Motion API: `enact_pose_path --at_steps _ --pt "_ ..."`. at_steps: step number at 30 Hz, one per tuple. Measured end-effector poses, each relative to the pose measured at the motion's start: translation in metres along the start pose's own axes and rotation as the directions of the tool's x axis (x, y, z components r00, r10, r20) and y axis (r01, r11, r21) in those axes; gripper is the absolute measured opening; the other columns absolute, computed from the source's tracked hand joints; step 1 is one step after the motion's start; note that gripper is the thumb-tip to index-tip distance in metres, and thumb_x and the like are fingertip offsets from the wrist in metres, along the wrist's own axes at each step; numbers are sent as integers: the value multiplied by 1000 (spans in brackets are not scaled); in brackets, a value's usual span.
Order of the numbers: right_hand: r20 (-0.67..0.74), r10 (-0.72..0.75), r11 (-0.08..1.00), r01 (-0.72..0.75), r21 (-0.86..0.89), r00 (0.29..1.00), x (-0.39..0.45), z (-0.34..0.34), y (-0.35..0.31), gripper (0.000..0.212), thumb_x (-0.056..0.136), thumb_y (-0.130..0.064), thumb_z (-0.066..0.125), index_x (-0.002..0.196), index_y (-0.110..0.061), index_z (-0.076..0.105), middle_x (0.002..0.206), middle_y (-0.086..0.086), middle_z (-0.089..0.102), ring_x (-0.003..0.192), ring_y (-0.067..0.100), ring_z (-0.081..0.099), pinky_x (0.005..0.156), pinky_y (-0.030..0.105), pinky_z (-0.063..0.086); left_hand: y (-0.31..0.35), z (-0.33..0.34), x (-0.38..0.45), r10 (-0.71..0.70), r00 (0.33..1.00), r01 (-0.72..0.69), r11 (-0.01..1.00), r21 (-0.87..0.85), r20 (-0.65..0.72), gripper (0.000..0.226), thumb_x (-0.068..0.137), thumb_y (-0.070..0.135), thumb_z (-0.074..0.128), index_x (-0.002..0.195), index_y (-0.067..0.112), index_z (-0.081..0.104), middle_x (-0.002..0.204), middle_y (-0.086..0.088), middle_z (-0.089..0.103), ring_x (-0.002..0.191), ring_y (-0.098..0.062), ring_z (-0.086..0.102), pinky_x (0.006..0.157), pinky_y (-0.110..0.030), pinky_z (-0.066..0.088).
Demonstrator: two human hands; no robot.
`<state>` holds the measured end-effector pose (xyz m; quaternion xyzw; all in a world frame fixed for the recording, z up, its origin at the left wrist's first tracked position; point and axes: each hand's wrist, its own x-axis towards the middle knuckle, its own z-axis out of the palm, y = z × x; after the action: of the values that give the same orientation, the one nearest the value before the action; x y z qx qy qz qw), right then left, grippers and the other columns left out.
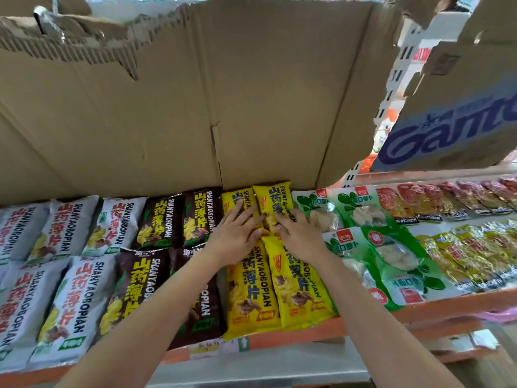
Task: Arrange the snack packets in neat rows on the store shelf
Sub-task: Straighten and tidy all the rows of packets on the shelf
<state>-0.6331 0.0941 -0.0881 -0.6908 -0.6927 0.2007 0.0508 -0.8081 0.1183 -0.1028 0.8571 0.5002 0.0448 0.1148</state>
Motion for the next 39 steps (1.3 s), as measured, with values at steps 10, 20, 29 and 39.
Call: enact_pose_path --at_steps 10,20,29,39 --pt "-144 -171 985 173 5 975 -47 -20 58 42 101 -24 28 142 -21 35 154 1 24 143 18 14 114 34 9 70 -5 38 -158 982 149 984 -95 -103 56 99 38 36 147 15 21 158 -9 0 144 -31 -4 117 -41 6" --pt "64 149 982 -140 -131 987 -89 -20 152 62 89 -68 13 144 -48 -8 156 -2 -19 140 32 -23 107 58 -15 99 4 62 -280 938 249 954 164 205 76 84 70 37 146 42 4 151 -5 -31 137 -35 -28 115 -49 -3" --pt "-26 144 982 -146 -117 989 -85 -22 165 56 93 -57 5 146 -42 -6 158 -1 -6 144 27 -5 112 53 3 185 17 56 -90 986 94 995 -23 138 88 84 70 35 150 22 2 157 -13 -10 143 -32 -12 116 -51 0" --pt "26 92 976 -85 -198 995 -96 -36 189 49 94 -58 12 143 -51 10 158 -8 0 144 20 0 113 51 1 187 44 31 15 918 -72 989 130 396 119 62 88 44 146 30 -18 151 -13 -30 134 -39 -32 110 -56 -16"
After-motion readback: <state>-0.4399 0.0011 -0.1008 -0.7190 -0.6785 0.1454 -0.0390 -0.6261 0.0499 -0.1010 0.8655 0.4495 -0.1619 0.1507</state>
